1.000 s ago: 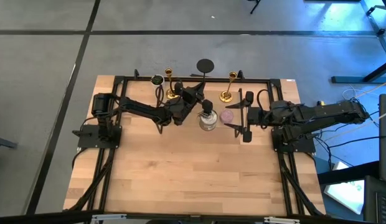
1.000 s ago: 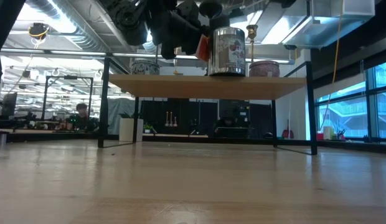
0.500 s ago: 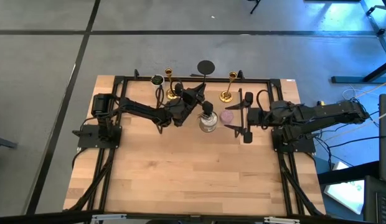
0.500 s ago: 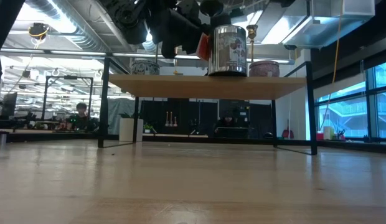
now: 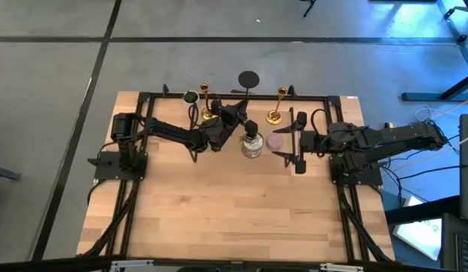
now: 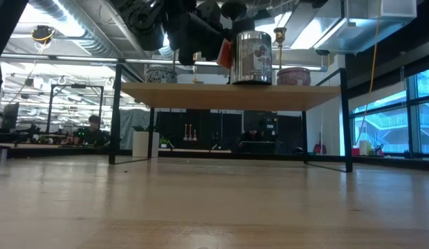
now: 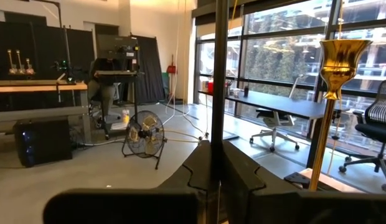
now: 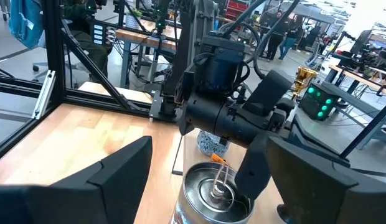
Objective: Pick & Place candle stick holders
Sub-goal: Put the black candle holder on the shelf
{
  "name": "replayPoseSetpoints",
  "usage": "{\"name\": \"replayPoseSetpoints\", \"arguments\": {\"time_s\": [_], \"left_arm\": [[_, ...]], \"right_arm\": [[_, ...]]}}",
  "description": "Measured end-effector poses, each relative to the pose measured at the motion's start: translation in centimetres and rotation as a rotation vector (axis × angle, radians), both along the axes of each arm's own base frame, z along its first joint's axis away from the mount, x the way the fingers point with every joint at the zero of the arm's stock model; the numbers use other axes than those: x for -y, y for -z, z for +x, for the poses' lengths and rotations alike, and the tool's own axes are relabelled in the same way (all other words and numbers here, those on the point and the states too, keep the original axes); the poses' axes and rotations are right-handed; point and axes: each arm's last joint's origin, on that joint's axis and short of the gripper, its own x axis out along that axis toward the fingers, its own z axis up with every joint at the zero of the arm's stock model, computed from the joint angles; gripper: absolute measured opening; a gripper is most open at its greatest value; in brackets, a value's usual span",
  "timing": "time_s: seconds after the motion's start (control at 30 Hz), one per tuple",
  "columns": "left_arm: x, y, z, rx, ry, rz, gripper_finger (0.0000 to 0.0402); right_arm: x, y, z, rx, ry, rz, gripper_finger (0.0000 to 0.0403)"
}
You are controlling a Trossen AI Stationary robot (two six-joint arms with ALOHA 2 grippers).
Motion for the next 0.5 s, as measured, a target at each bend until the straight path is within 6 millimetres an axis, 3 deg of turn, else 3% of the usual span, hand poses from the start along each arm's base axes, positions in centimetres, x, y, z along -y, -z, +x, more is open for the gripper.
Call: {"name": "replayPoseSetpoints", "arguments": {"time_s": [0.5], "left_arm": [[0.03,-0.31,-0.02,-0.01,0.039,0.026,0.0008]], "right_arm": [[0.0,-0.01,0.0,0.001,0.0,0.0,0.0316]]}}
